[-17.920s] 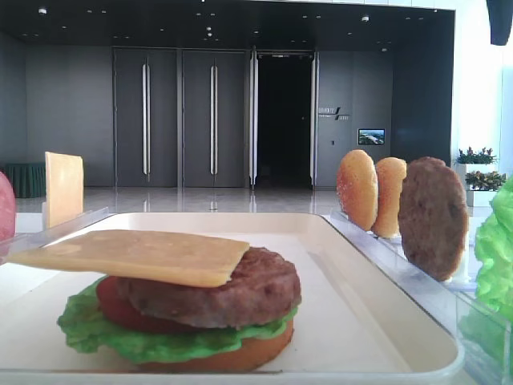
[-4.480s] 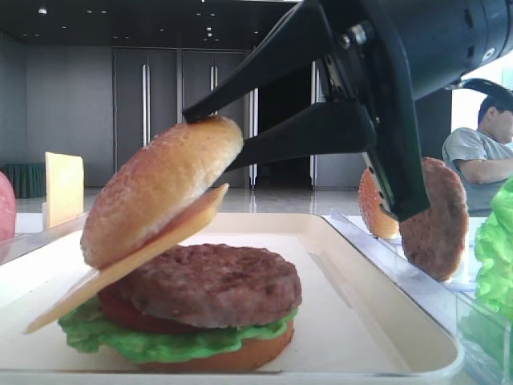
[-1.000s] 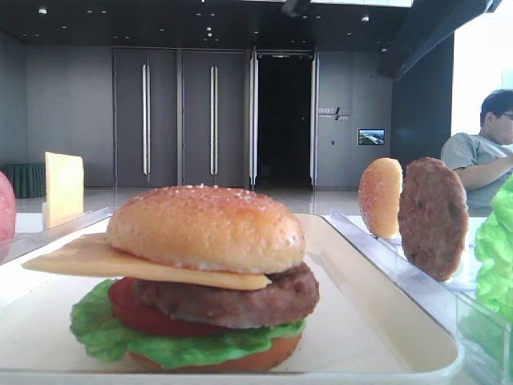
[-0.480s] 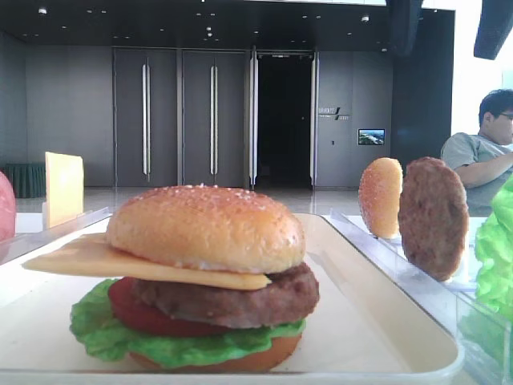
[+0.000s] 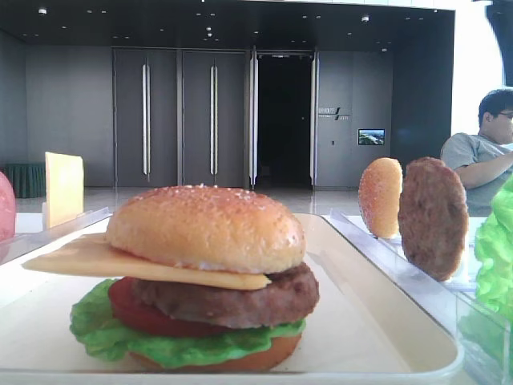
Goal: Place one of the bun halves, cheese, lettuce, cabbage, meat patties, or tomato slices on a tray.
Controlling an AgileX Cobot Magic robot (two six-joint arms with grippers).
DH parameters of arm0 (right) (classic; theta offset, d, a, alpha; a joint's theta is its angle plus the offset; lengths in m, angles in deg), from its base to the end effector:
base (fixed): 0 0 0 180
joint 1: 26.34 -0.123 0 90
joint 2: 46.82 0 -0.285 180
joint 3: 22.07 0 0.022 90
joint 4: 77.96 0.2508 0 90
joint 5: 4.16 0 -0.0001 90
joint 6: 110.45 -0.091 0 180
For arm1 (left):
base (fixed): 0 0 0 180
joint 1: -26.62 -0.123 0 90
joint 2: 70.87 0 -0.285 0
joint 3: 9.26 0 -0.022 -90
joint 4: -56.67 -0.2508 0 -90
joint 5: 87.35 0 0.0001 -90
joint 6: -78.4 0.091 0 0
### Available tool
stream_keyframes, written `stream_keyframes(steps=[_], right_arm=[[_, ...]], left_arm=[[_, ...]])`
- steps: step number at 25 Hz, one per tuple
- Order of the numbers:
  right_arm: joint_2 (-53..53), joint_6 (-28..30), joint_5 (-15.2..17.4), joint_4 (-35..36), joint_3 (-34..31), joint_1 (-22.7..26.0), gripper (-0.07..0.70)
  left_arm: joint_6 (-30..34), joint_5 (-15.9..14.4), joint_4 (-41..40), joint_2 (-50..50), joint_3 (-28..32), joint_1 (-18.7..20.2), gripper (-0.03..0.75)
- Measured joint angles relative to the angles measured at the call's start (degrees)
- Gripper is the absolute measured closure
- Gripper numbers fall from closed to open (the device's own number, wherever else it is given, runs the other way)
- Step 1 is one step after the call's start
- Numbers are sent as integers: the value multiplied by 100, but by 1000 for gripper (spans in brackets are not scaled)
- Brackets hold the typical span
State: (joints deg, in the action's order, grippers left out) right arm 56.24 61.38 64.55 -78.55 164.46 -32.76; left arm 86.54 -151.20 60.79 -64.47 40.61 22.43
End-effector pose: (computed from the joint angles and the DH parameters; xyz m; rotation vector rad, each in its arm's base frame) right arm 0.3371 0.0371 0.3059 0.0405 2.8843 0.0330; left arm -0.0079 -0.0065 0.2668 0.0779 2.0931 0.0433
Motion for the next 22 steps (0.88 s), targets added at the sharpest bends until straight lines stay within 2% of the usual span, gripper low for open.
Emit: stream_keyframes(steps=[5, 8, 17, 22], right_arm=[[0, 20, 87, 12, 0, 1104, 39], [0, 59, 101, -127, 0, 1443, 39], [-70, 90, 107, -254, 0, 1508, 40], [-710, 134, 111, -231, 0, 1487, 40]], left_arm=[[0, 0, 0, 0, 0, 0, 715], [0, 0, 0, 0, 0, 0, 715], [0, 0, 1, 0, 0, 0, 715], [0, 0, 1, 0, 0, 0, 715]])
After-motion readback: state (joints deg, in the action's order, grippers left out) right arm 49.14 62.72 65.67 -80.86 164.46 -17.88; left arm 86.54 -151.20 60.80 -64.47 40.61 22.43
